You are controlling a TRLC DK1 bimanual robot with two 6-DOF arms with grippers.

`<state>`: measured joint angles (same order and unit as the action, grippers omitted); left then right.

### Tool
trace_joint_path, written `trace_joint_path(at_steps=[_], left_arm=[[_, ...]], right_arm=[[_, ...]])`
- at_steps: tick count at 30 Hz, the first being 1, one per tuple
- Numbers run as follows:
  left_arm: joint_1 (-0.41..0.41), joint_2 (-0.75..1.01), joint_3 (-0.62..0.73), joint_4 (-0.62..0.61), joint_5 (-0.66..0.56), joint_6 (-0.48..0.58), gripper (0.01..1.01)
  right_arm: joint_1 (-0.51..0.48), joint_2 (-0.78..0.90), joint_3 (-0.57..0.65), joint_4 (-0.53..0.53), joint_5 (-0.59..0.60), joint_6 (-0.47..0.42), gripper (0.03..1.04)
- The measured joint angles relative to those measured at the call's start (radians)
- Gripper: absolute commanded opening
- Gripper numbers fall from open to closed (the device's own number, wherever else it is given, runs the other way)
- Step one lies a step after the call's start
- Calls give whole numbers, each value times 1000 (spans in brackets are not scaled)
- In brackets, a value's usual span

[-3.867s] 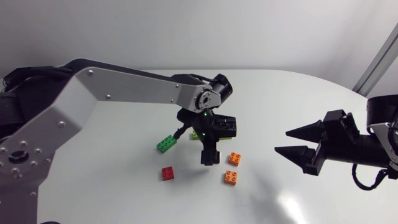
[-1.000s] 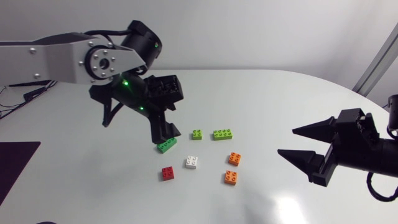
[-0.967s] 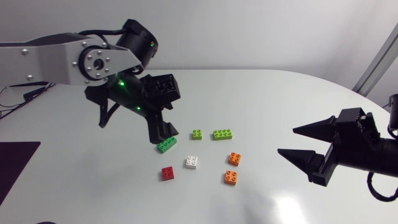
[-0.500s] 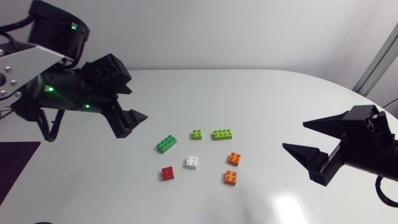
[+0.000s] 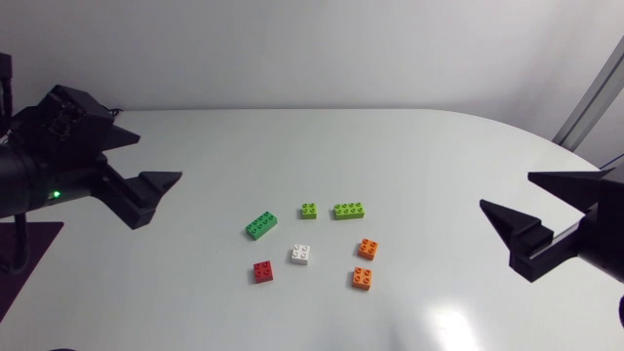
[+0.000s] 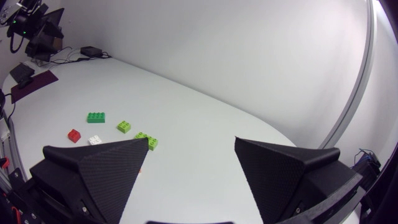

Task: Separate the duplo bricks

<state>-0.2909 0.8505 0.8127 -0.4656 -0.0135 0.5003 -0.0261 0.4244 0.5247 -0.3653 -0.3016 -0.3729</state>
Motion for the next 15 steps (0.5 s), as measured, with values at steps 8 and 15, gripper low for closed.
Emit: trace_joint_path(at_steps=[8, 15], left_arm=[[8, -134, -110, 70, -179, -69, 985], [8, -233, -174, 78, -258, -88, 985]], right_arm=[[-6, -23, -29, 55, 97, 19, 995], [10, -58, -72, 67, 131, 14, 995]])
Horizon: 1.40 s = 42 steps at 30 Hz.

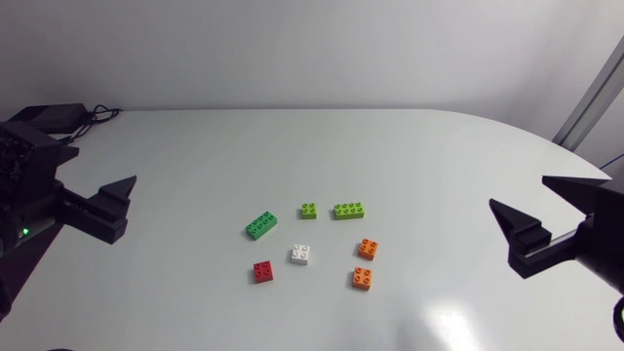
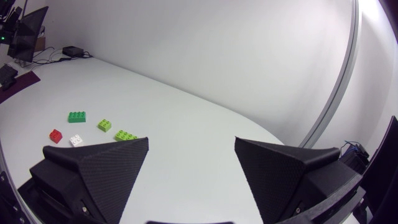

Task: Separate the duplo bricks

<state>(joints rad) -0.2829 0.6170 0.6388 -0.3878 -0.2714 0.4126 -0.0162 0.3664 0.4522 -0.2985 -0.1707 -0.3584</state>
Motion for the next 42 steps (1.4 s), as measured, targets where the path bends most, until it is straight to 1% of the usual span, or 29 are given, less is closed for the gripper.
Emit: trace_joint_path(at_steps=[4, 8, 13, 15, 20, 23, 27, 34, 39, 42], left_arm=[[1, -36, -19, 0, -45, 0, 985], [1, -65, -29, 1, -79, -6, 985], [1, -104, -58, 4, -105, -9, 985], [2, -125, -77, 6, -124, -29, 985], [32, -209, -139, 31, -178, -127, 985], [46, -258, -172, 39, -182, -150, 985], [63, -305, -206, 56, -186, -154, 985], [65, -319, -235, 80, -202, -164, 985], [65, -319, -244, 105, -218, -171, 985], [65, -319, -257, 116, -232, -179, 985]], right_arm=[[0, -45, -28, 27, 35, 0, 993], [0, -82, -68, 67, 96, 0, 995], [12, -137, -129, 74, 174, 1, 995], [23, -163, -142, 78, 215, 4, 995], [31, -227, -175, 97, 291, 23, 995], [31, -253, -187, 98, 314, 27, 995], [35, -277, -210, 107, 341, 27, 995], [115, -277, -252, 133, 466, 18, 995], [163, -278, -277, 175, 526, -2, 995], [198, -278, -301, 179, 569, -9, 995]])
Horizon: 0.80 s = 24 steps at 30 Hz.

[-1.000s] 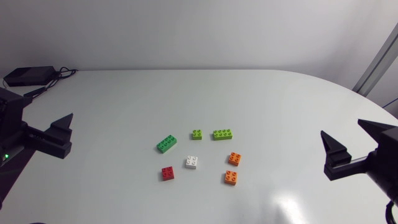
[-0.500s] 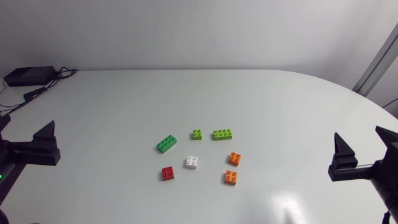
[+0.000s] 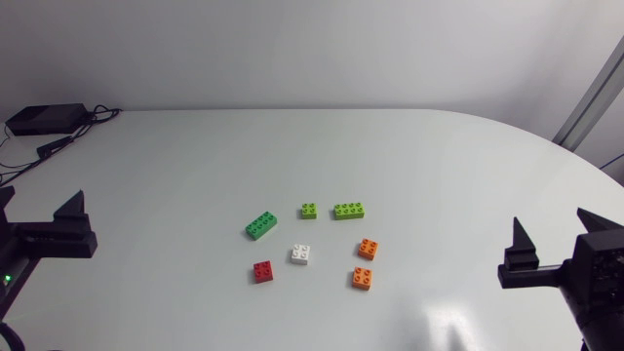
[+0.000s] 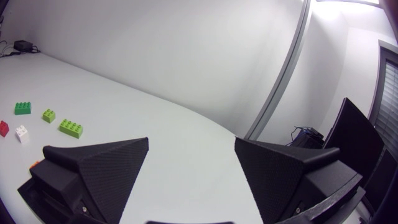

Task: Separate the duplo bricks

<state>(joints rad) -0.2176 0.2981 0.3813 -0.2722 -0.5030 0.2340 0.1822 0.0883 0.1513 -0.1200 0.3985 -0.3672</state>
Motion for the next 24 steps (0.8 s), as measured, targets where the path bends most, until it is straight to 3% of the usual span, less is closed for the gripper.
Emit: trace_joint_path(at_steps=[10, 21, 24], left_arm=[[0, -40, -71, 21, -29, -11, 985], [0, -99, -193, 183, -30, -18, 985], [0, -190, -246, 238, -33, -22, 985]], right_arm=[[28, -1, -18, 27, 67, -31, 995], [47, -7, -77, 165, 85, -61, 995], [48, -7, -92, 207, 86, -64, 995]])
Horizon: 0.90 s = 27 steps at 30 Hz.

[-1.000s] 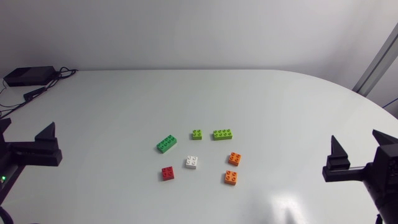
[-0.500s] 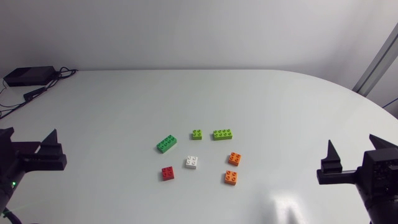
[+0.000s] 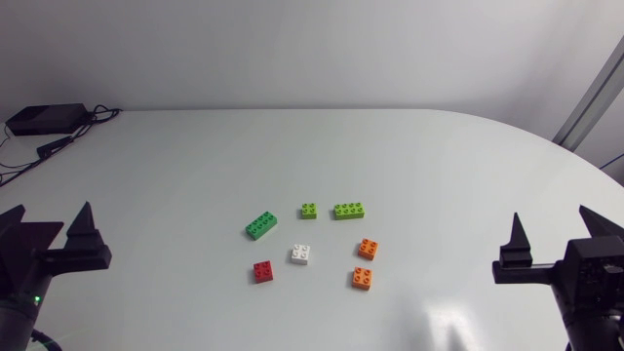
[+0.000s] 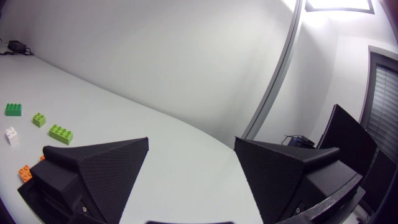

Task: Separate the duplo bricks

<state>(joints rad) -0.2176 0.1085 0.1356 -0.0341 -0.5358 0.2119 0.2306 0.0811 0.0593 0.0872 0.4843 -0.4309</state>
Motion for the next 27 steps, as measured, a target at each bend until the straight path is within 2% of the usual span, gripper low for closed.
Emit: trace_joint_path(at_steps=[3, 11, 21, 27], left_arm=[[0, -96, -40, 48, -15, 4, 985], [3, -103, -108, 182, -23, 4, 985], [30, -103, -117, 199, -21, 4, 985], [56, -103, -117, 186, 71, 5, 985]], right_arm=[[15, 0, -8, 36, 6, 0, 995], [60, 1, -23, 84, 7, 0, 995], [79, 20, -23, 99, 7, 10, 995], [92, 9, -23, 64, -1, 51, 995]])
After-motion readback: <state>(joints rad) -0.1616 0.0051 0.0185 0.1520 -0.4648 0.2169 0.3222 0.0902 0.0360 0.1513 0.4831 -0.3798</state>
